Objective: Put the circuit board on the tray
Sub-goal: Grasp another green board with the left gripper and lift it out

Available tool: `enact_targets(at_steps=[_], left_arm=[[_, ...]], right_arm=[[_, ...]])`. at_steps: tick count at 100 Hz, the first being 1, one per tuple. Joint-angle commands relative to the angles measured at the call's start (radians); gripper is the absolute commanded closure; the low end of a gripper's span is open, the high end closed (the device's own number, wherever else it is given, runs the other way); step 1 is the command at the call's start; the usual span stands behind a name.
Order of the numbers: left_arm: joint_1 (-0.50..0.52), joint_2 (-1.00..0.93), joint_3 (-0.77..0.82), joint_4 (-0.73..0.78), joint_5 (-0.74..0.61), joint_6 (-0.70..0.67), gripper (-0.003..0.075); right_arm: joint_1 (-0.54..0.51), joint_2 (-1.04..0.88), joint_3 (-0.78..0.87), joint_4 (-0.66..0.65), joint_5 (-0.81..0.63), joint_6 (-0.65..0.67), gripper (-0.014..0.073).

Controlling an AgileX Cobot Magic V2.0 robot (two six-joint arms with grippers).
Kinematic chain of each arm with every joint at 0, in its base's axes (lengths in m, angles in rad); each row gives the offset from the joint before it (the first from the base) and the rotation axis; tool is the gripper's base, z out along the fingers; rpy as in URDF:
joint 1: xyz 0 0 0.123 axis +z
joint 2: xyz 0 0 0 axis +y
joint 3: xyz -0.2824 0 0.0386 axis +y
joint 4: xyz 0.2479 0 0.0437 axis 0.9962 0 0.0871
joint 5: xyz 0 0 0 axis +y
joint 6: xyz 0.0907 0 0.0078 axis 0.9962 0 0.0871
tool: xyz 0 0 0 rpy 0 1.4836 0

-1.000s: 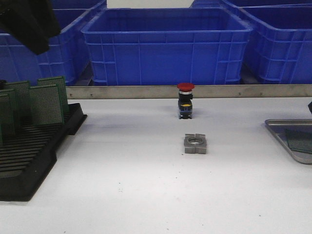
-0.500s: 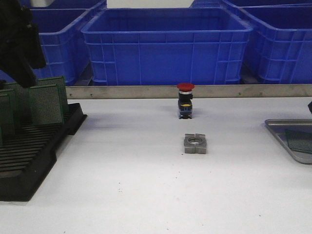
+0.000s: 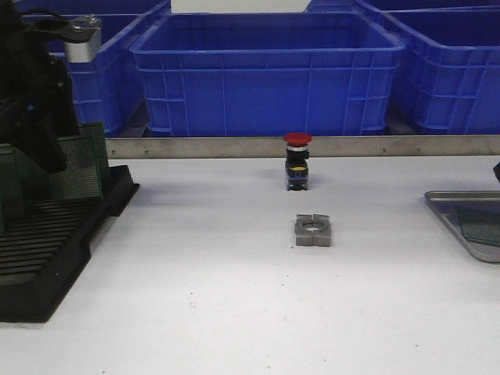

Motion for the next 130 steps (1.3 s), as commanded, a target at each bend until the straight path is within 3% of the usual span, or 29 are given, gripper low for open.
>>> enact_targets(at_steps=[1, 13, 20, 29, 44, 60, 84, 108, 130], left_arm=[[0.002, -0.037, -0.031, -0.019, -0.027, -0.001, 0.0225], [0.002, -0.020, -0.031, -0.019, -0.025, -0.010, 0.0229], [0.002, -0.018, -0.031, -0.019, -0.021, -0.012, 0.0269], [0.002, -0.018, -0.031, -0.019, -0.012, -0.012, 0.0408], [0.002, -0.018, -0.031, -0.017, -0.010, -0.012, 0.0743], [0.002, -0.022, -0.057, -0.015, 0.043, -0.019, 0.0738], [0.002, -0.022, -0.184, -0.060, 0.238, -0.065, 0.0739], [-0.011, -0.065, -0.244, -0.295, 0.267, -0.088, 0.0738], [-0.125, -0.096, -0.244, -0.455, 0.267, -0.185, 0.0738]], right_arm=[[-0.005, -0.054, -0.025, 0.034, 0.037, -0.005, 0.0084], [-0.005, -0.054, -0.025, 0.034, 0.043, -0.005, 0.0084], [-0.005, -0.054, -0.025, 0.035, 0.045, -0.005, 0.0084], [-0.005, -0.054, -0.025, 0.035, 0.046, -0.005, 0.0084], [-0.005, -0.054, -0.025, 0.035, 0.047, -0.005, 0.0084], [-0.005, -0.054, -0.025, 0.035, 0.047, -0.005, 0.0084], [-0.005, -0.054, -0.025, 0.035, 0.047, -0.005, 0.0084], [-0.005, -0.054, -0.025, 0.035, 0.049, -0.005, 0.0084], [-0.005, -0.054, -0.025, 0.035, 0.050, -0.005, 0.0084]])
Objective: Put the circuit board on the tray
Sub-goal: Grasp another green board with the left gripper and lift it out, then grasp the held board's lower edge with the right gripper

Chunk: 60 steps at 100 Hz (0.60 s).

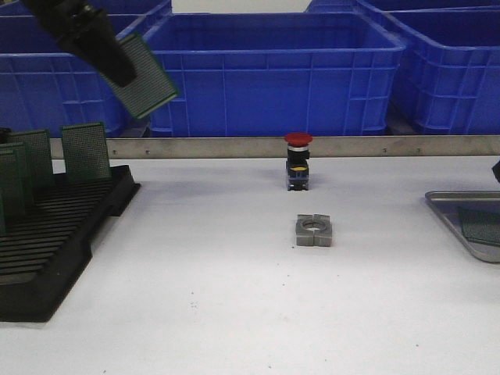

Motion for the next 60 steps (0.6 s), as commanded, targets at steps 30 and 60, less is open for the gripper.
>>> enact_targets(at_steps=[30, 60], left_arm=[[-0.266, -0.071, -0.031, -0.097, 0.051, -0.086, 0.0738], [-0.320, -0.071, -0.031, -0.096, 0.051, -0.086, 0.0738]], right_arm=[[-0.005, -0.054, -0.025, 0.035, 0.036, -0.008, 0.0084], [0.040, -0.094, -0.041, 0.161, 0.129, -0.256, 0.0084]])
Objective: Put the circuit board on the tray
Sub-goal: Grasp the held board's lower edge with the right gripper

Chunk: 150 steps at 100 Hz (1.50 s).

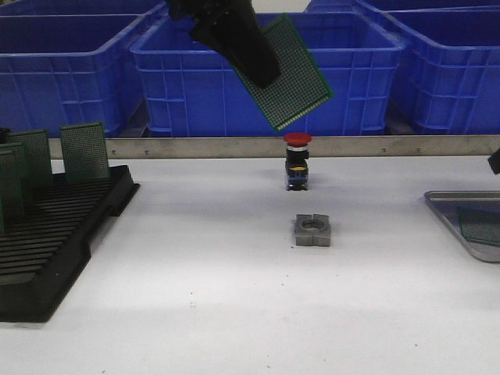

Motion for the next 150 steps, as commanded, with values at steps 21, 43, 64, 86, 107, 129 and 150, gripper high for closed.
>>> enact_targets(at_steps=[21, 43, 64, 86, 107, 129, 150], left_arm=[[-0.009, -0.064, -0.031, -0.056, 0.038, -0.012, 0.0738], [-0.009, -0.064, -0.031, -0.056, 0.038, -0.012, 0.0738], [-0.009, -0.064, -0.031, -0.056, 0.038, -0.012, 0.0738], [-0.009, -0.064, -0.031, -0.056, 0.038, -0.012, 0.0738], [-0.009, -0.064, -0.031, -0.056, 0.038, -0.012, 0.0738], [-0.009, -0.064, -0.031, -0.056, 0.038, -0.012, 0.0738], [-0.009, -0.064, -0.031, -0.056, 0.038, -0.012, 0.0738]], right_arm=[[0.139, -0.150, -0.095, 0.123, 0.212, -0.371, 0.0084], [0.247, -0.228, -0.114, 0.165, 0.281, -0.534, 0.0084], [0.338, -0.245, -0.114, 0.185, 0.273, -0.642, 0.0084], [0.435, -0.229, -0.114, 0.188, 0.153, -0.701, 0.0084], [0.500, -0.190, -0.114, 0.190, 0.102, -0.702, 0.0084], [0.543, -0.156, -0.114, 0.190, 0.094, -0.709, 0.0130], [0.560, -0.148, -0.114, 0.204, 0.092, -0.729, 0.0393]])
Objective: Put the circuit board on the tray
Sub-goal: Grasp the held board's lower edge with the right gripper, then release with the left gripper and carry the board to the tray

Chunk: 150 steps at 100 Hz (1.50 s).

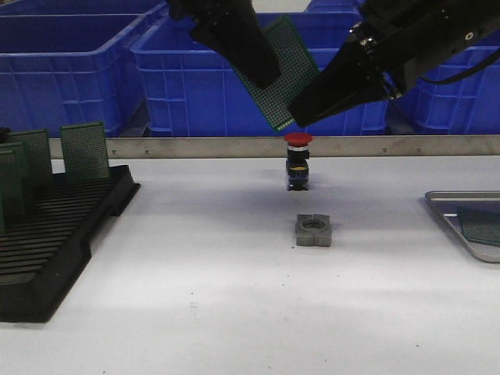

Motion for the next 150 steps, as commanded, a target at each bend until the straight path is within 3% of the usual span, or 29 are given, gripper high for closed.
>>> enact_targets(at_steps=[1, 22, 37, 48, 61, 68, 73, 92, 118, 150], left_arm=[[-0.009, -0.064, -0.031, -0.056, 0.038, -0.008, 0.0738], [-0.009, -0.064, -0.031, -0.056, 0.038, -0.008, 0.0738], [-0.009, -0.064, -0.031, -0.056, 0.038, -0.008, 0.0715], [-0.009, -0.064, -0.031, -0.056, 0.038, -0.008, 0.0573], [-0.009, -0.064, -0.031, -0.056, 0.038, -0.008, 0.0259], [-0.009, -0.064, -0.031, -0.056, 0.038, -0.008, 0.0162], [-0.009, -0.064, -0.031, -0.056, 0.038, -0.008, 0.0136], [-0.009, -0.064, -0.031, -0.056, 0.038, -0.008, 0.0134], [-0.009, -0.064, -0.031, -0.056, 0.038, -0.008, 0.0134], [-0.009, -0.064, -0.031, -0.056, 0.038, -0.008, 0.0134]], right_arm=[[0.001, -0.040, -0.029, 0.079, 0.026, -0.024, 0.0410], [0.001, -0.040, -0.029, 0.111, 0.025, -0.032, 0.0627], [0.001, -0.040, -0.029, 0.111, 0.023, -0.033, 0.0660], [0.001, -0.040, -0.029, 0.111, 0.018, -0.033, 0.0660], [0.001, -0.040, -0.029, 0.111, 0.007, -0.033, 0.0660], [-0.003, -0.042, -0.029, 0.104, 0.002, -0.033, 0.0660], [-0.005, -0.047, -0.029, 0.086, -0.003, -0.033, 0.0660], [-0.056, -0.088, -0.029, -0.027, 0.000, 0.042, 0.0660], [-0.258, -0.145, -0.029, -0.120, 0.088, 0.231, 0.0660], [-0.527, -0.044, -0.024, -0.177, 0.121, 0.632, 0.0660]])
